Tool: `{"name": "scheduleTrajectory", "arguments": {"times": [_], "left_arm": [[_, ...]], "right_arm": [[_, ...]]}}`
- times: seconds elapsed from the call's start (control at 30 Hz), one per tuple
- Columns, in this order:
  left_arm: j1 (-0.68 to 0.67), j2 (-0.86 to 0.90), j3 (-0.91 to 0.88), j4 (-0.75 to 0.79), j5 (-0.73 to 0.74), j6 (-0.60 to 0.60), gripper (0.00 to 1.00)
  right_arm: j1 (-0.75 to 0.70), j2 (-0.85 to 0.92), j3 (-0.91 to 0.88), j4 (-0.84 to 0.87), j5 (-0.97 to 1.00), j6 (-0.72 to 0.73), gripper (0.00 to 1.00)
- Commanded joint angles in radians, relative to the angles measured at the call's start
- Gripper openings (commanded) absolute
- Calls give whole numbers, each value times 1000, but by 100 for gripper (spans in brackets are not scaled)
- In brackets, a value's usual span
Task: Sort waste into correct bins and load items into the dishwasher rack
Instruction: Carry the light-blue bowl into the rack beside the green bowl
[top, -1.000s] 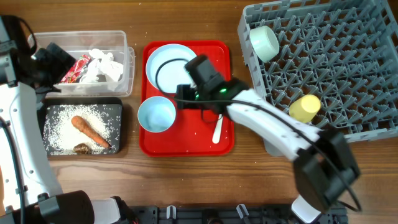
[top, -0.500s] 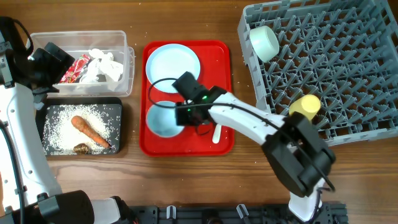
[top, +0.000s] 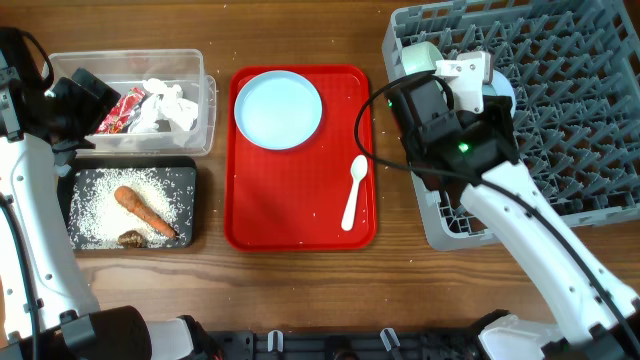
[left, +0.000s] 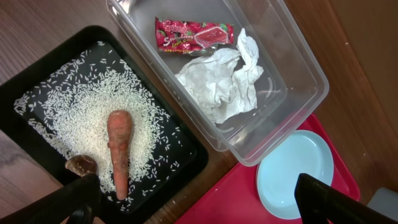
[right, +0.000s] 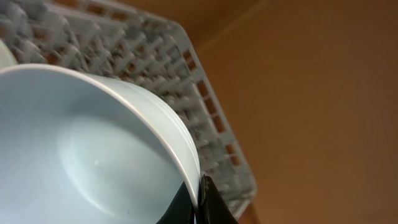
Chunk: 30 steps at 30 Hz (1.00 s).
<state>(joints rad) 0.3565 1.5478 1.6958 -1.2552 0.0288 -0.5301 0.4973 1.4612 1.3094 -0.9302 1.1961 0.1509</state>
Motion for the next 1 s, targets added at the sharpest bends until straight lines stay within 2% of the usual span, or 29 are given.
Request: {"name": "scheduleTrajectory", "arguments": {"times": [0.0,0.13,0.23,0.4,0.5,0.8,0.93,0.97], "left_arm": [[6,-14,4,2,8,-10,100],[6,-14,4,2,8,-10,100],[6,-14,4,2,8,-10,100],[6,-14,4,2,8,-10,100],[6,-14,4,2,8,-10,100],[6,-14,4,2,8,-10,100],[6,-14,4,2,8,-10,100],[6,-14,4,2,8,-10,100]], "right_arm": [[-63,86,-10,61,71,-155,4],[-114,175,-10,169,60,-177,4],[-136,262,-10,209,-21,-177,4],[-138,344,-10,239,-22,-177,4],[-138,348,-10,330,29,-179,4],[-133,348,-12,215,-130,-201,5],[-60,347,-12,175,-129,-205,36],[-37,347,-12,170,-129,-205,48]]}}
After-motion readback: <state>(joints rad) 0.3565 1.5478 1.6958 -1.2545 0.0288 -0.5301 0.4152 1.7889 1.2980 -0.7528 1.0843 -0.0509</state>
